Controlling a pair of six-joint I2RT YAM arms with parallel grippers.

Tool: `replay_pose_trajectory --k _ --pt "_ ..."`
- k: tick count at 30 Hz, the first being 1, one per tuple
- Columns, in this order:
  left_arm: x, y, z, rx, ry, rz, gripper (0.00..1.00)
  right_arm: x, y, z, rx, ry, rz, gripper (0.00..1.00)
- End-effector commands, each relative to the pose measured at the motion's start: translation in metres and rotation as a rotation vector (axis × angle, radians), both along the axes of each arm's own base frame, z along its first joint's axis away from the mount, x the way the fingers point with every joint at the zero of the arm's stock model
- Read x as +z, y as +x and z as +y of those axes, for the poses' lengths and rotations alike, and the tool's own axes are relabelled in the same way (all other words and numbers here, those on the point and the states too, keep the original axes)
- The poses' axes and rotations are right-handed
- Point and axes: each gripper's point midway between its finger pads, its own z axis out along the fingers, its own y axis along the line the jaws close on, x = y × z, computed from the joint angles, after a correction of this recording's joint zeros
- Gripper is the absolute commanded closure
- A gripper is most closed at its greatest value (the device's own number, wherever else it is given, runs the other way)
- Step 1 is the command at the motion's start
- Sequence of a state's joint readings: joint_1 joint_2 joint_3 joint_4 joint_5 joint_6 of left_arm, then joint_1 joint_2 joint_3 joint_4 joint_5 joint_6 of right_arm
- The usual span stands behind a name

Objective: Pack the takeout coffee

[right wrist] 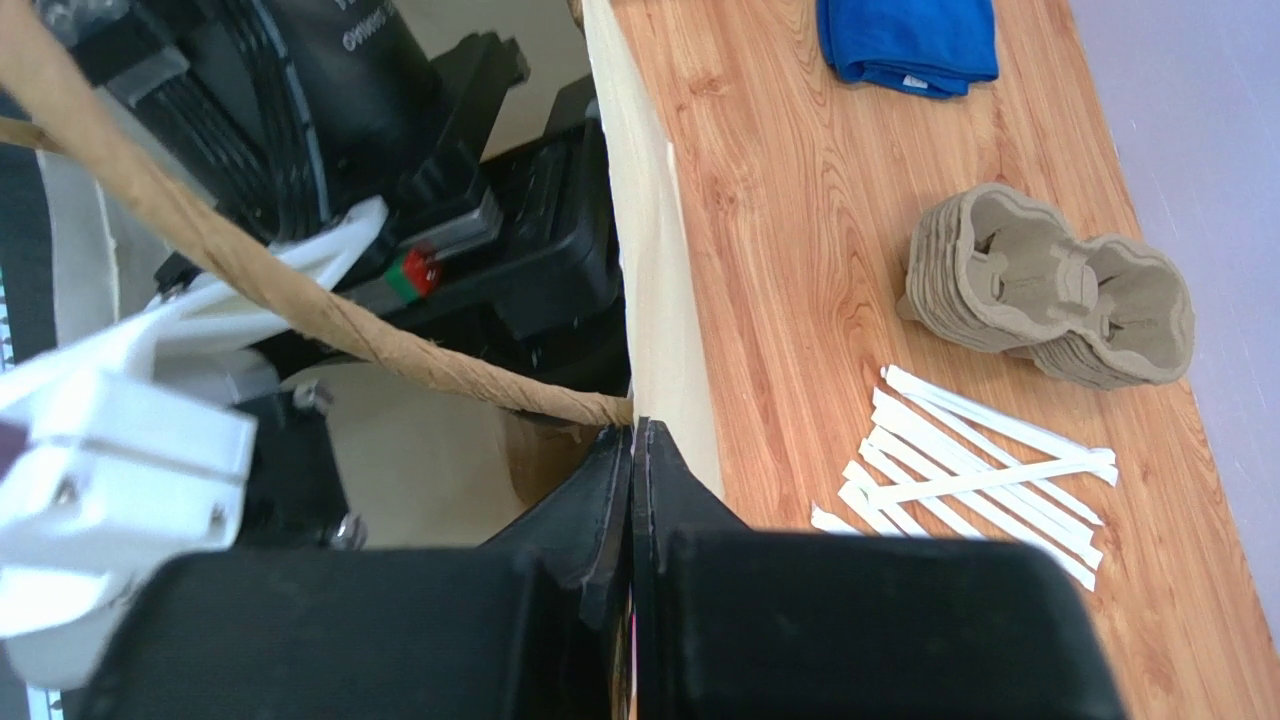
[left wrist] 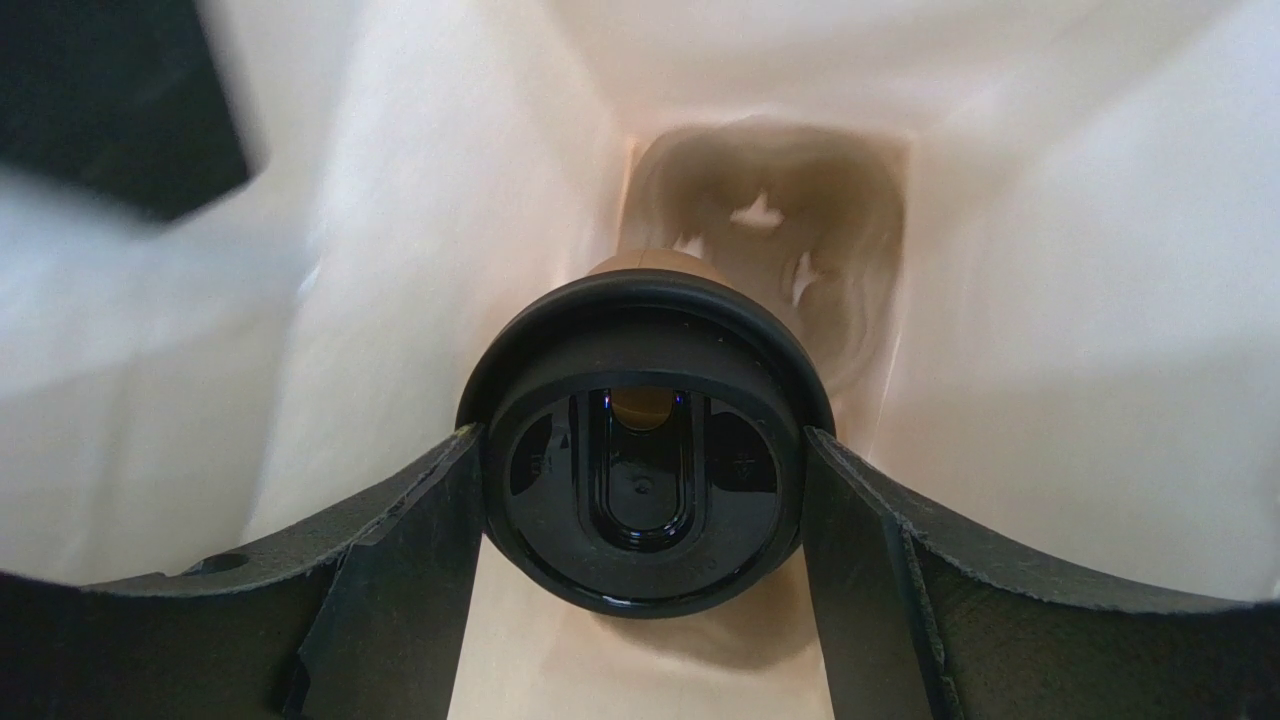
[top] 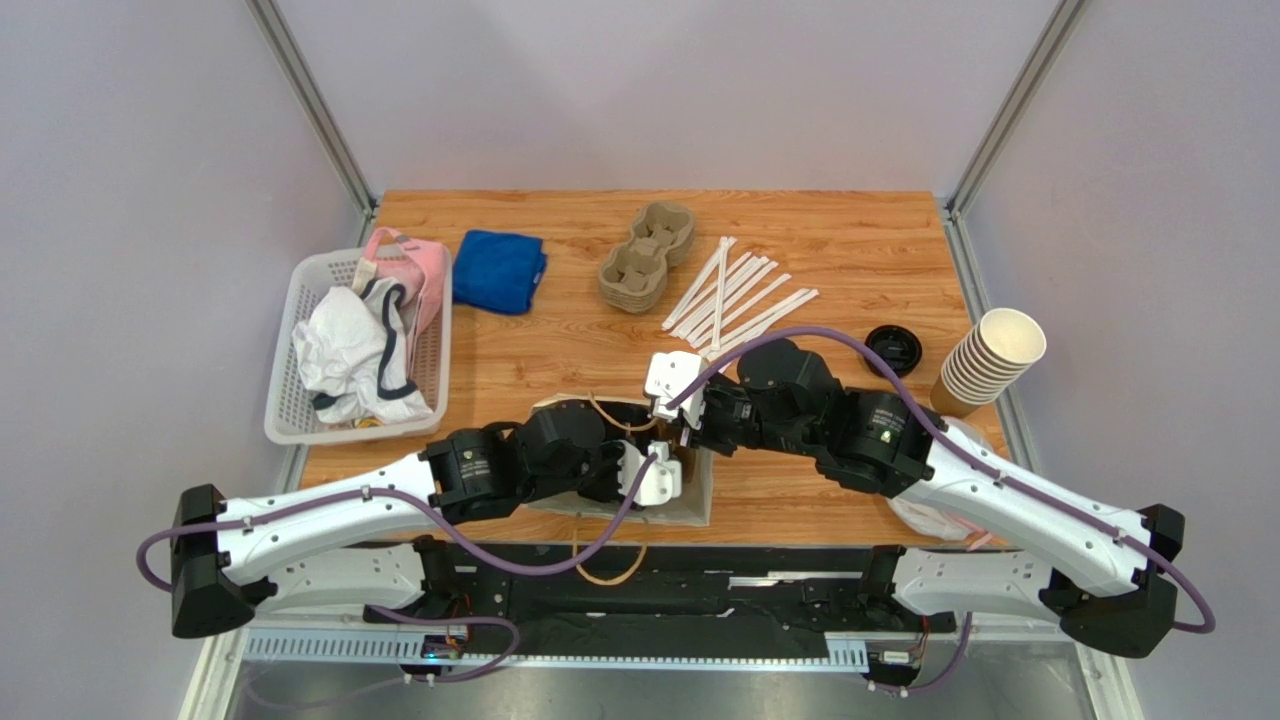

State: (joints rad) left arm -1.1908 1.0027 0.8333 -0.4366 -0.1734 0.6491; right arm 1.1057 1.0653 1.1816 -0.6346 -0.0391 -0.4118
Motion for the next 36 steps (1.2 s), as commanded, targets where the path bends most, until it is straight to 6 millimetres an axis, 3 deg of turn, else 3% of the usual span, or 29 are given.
replay_pose_trajectory --k 1,13,29,30,33,36 --pt "0.018 -0.010 -0.025 -0.090 -0.088 0.020 1.00 0.030 0.006 0.009 -0.026 0.090 -0.031 1.00" --pt "-0.024 -0.009 -0.029 -0.096 0.030 0.070 1.00 0.043 0.006 0.013 -0.015 0.107 -0.041 1.00" --pt "-0.053 -0.002 -0.020 -0.052 0.174 0.099 1.00 0.037 -0.004 0.021 0.041 0.102 -0.031 1.00" --pt "-0.052 -0.002 -0.020 -0.051 0.170 0.100 1.00 0.036 -0.005 0.021 0.042 0.100 -0.027 1.00" --pt "-0.026 -0.001 -0.025 -0.056 0.093 0.073 1.00 0.031 -0.004 0.019 0.038 0.082 -0.034 1.00" --pt "0.017 -0.007 -0.024 -0.070 0.024 0.068 1.00 0.029 0.002 0.016 0.014 0.068 -0.054 1.00"
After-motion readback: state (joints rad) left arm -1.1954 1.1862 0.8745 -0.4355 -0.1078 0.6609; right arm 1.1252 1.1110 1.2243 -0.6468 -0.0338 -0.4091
